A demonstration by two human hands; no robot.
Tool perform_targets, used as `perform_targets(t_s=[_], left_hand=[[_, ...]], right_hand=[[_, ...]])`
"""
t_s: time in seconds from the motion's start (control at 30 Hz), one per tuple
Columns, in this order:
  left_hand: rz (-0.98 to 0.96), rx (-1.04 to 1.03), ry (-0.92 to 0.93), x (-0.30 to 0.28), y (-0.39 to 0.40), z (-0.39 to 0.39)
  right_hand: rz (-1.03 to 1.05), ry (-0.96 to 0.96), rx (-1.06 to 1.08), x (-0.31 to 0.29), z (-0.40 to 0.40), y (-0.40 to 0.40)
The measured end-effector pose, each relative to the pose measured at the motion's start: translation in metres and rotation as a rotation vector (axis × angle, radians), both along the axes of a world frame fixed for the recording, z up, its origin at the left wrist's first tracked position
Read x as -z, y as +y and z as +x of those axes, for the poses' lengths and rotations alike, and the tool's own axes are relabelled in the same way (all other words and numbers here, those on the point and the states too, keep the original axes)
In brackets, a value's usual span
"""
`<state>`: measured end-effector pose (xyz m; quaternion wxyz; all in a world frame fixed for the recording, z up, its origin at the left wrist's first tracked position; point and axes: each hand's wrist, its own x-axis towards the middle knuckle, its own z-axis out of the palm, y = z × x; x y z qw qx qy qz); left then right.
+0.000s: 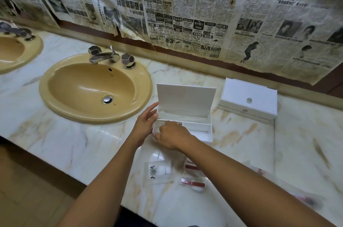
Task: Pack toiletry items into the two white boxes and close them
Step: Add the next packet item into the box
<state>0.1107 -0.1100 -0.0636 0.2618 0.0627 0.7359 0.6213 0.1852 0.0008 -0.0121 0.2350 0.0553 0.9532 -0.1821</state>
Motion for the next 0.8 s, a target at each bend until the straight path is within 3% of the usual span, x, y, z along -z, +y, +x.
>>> perform_targets(t_s=[0.17,0.23,0.53,0.8], left_hand=[[-0.013,-0.007,0.013,0.0,0.002,-0.001],[-0.015,-0.013,0.015,0.002,0.001,-0.001],[-0.023,-0.023,-0.018,-0.001,0.002,0.001],[-0.011,-0.024,-0.02,-0.002,0.001,0.001]], right_hand=[[0.032,0.387,-0.068,-0.009,0.017,-0.007],[-0.008,0.459,-0.109,-0.007,0.029,-0.015],[0.035,0.222,-0.307,0.034,0.069,-0.035],[0.07,0.22,-0.334,0.036,0.071,-0.035]])
